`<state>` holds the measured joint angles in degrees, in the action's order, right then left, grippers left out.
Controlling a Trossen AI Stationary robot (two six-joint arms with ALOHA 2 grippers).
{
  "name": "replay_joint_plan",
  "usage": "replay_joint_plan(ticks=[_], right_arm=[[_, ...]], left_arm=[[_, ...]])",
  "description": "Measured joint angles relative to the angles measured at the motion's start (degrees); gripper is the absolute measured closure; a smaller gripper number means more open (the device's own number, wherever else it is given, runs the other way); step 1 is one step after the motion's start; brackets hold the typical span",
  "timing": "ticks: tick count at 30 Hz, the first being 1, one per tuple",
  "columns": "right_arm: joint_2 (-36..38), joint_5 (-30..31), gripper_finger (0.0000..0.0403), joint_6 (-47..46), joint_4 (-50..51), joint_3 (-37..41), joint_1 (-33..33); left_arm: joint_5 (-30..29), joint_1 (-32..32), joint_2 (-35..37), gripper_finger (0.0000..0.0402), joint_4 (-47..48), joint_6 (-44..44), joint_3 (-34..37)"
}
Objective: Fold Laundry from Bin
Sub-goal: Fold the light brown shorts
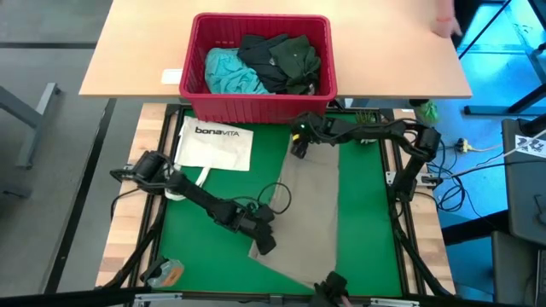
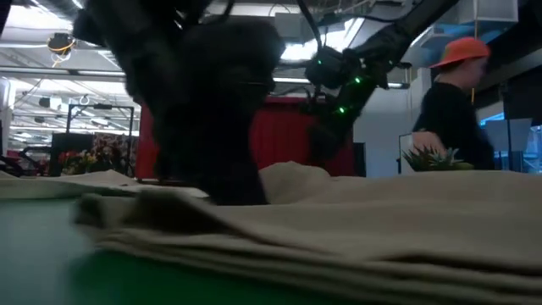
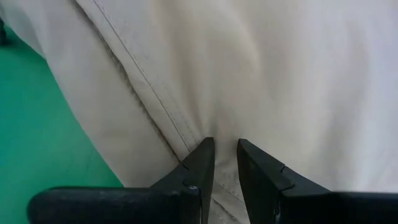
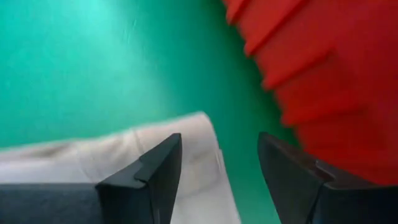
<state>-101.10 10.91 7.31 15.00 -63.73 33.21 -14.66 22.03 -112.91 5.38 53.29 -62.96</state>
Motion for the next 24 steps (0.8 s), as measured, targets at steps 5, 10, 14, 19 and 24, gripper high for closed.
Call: replay_joint_plan(ticks=[5,10,14,19,24], right_arm=[[0.0,-0.24,0.0194,2.85,9.54,-9.08,-0.15],[0.89,-3.12,0.0194,4.54,22.24,-18.77,-0.29],[2.8,-3.8,0.0194,5.2,30.2,-23.51,-0.92],[7.89,-4.03,0.0194,4.83,35.21,-25.0,-4.53],[12.99,-4.03,0.0194,0.6,43.39,-24.87,-10.25]], left_arm=[[-0.2,-2.35,-1.89,0.0333,-6.88,-0.31,0.02],[0.77,-4.08,-2.85,0.0333,-11.99,-1.82,0.02],[-0.18,-4.14,-0.37,0.0333,-13.1,-7.16,0.0],[-0.85,-4.09,1.64,0.0333,-12.86,-8.91,-0.06],[-1.11,-3.58,3.91,0.0333,-13.8,-11.98,-0.02]])
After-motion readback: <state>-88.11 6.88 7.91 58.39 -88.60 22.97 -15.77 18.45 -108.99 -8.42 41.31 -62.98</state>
